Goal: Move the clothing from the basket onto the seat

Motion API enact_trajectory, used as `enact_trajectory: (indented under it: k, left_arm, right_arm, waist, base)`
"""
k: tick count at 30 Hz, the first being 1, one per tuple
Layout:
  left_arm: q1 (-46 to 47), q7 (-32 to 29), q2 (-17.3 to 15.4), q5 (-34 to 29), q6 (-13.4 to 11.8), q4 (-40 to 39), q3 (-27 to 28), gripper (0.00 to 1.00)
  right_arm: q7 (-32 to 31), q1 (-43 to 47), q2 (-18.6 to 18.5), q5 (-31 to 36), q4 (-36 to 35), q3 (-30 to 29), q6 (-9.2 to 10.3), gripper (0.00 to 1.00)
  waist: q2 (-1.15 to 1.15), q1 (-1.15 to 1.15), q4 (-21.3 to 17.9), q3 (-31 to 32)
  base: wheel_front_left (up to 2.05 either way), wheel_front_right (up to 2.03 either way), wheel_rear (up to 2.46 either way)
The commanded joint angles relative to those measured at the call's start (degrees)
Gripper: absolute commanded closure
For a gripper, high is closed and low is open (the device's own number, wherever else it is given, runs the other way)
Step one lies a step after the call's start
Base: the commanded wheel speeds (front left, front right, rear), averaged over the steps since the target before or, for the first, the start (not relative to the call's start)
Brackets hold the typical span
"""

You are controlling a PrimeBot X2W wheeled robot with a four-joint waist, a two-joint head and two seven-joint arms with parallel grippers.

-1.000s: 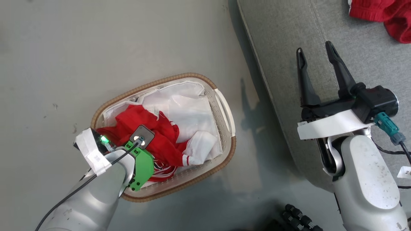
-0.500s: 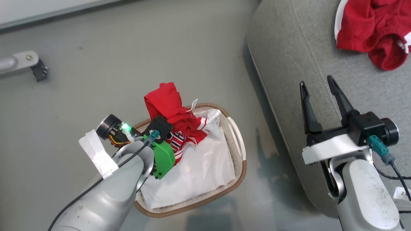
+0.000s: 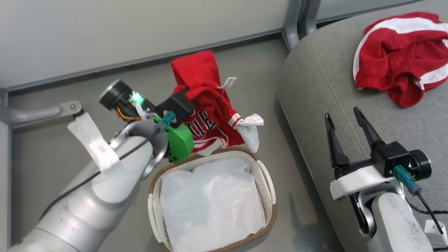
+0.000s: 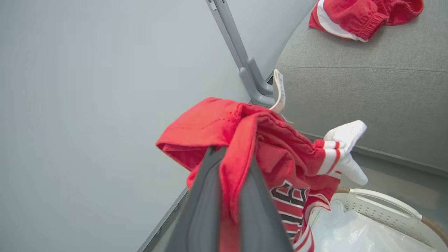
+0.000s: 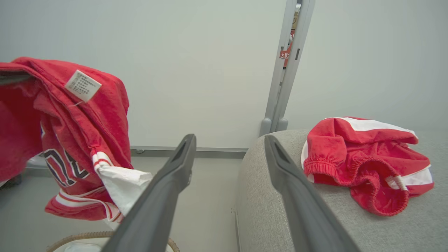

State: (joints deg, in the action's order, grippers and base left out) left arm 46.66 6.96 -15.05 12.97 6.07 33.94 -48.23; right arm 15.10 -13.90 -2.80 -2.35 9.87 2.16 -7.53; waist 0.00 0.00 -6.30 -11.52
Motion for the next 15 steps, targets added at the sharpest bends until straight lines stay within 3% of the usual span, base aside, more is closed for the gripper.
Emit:
enact_trajectory:
  k: [1, 8, 15]
  left_arm:
    - [1.46, -1.04, -0.96, -0.05, 0.16, -1.79, 0.35, 1.0]
    - [5.37, -7.25, -3.45, 1.79, 0.03, -11.06, 2.18, 1.0]
    - [9.09, -10.98, -3.67, 2.87, -0.68, -16.29, 3.76, 1.0]
  right_arm:
    - [0.09, 0.89, -0.17, 0.47, 0.2, 0.12, 0.08, 0.0]
    - [0.09, 1.68, -0.17, 0.49, 0.78, 1.73, 0.08, 0.0]
    - [0.1, 0.54, -0.17, 0.46, 1.55, 6.27, 0.08, 0.0]
  waist:
    - [0.0, 0.0, 0.37, 2.71]
    - [0.0, 0.0, 0.0, 5.07]
    - [0.0, 0.0, -0.29, 6.57]
  base:
    - [0.0, 0.0, 0.0]
    - [0.0, 0.0, 0.0]
    - [0.0, 0.0, 0.0]
